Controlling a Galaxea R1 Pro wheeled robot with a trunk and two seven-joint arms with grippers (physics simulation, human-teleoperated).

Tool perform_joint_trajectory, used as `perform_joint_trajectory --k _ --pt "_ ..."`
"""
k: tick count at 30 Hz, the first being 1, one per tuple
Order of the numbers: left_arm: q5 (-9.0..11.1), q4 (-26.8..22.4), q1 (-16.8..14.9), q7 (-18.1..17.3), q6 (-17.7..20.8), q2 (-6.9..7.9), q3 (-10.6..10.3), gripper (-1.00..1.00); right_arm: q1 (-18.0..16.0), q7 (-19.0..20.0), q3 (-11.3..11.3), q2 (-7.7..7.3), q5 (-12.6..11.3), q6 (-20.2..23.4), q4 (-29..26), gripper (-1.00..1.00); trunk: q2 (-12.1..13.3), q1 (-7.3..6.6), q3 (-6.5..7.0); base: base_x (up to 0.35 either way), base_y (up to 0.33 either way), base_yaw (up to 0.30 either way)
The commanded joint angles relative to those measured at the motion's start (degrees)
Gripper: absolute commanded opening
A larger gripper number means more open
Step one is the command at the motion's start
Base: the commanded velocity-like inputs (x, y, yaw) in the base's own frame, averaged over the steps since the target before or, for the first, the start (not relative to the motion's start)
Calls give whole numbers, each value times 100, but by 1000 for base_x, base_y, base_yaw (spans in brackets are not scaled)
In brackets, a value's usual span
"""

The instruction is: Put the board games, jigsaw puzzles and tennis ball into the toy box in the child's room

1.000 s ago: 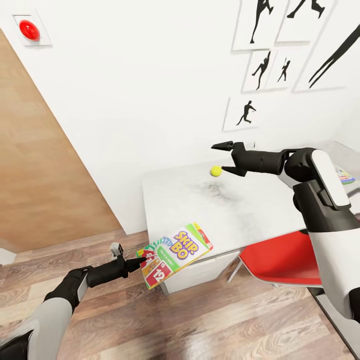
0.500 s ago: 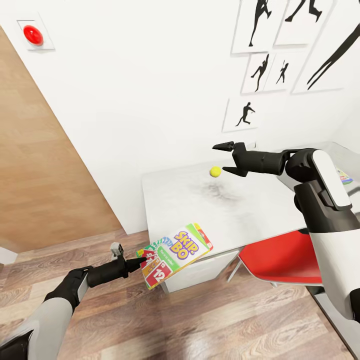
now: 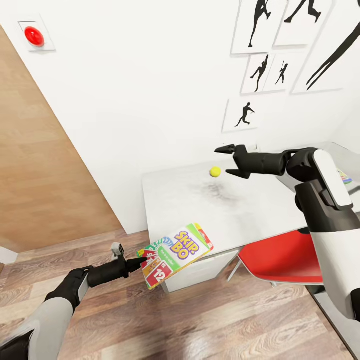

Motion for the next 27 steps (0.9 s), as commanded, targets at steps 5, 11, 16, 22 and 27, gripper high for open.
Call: perform_joint_trajectory --k 5,11,16,22,27 --pt "-61 -11 -6 -41 45 -4 13 -100 -6 -711 -6 -6 -90 79 -10 100 -10 3 -9 0 0 0" --pt "-59 -35 -7 -41 87 31 -344 -100 19 -858 -67 24 -391 358 -9 100 -10 3 -9 0 0 0" --pt "-59 -38 -13 -41 94 26 -422 -100 36 -873 -111 27 -489 384 -12 100 -10 3 -4 0 0 0" --pt "-62 -52 -33 -41 229 47 -450 -100 37 -873 -122 30 -507 383 -21 100 -10 3 41 0 0 0" --pt "-67 -64 -70 -41 464 63 -454 -100 37 -876 -122 32 -510 379 -21 100 -10 3 87 0 0 0"
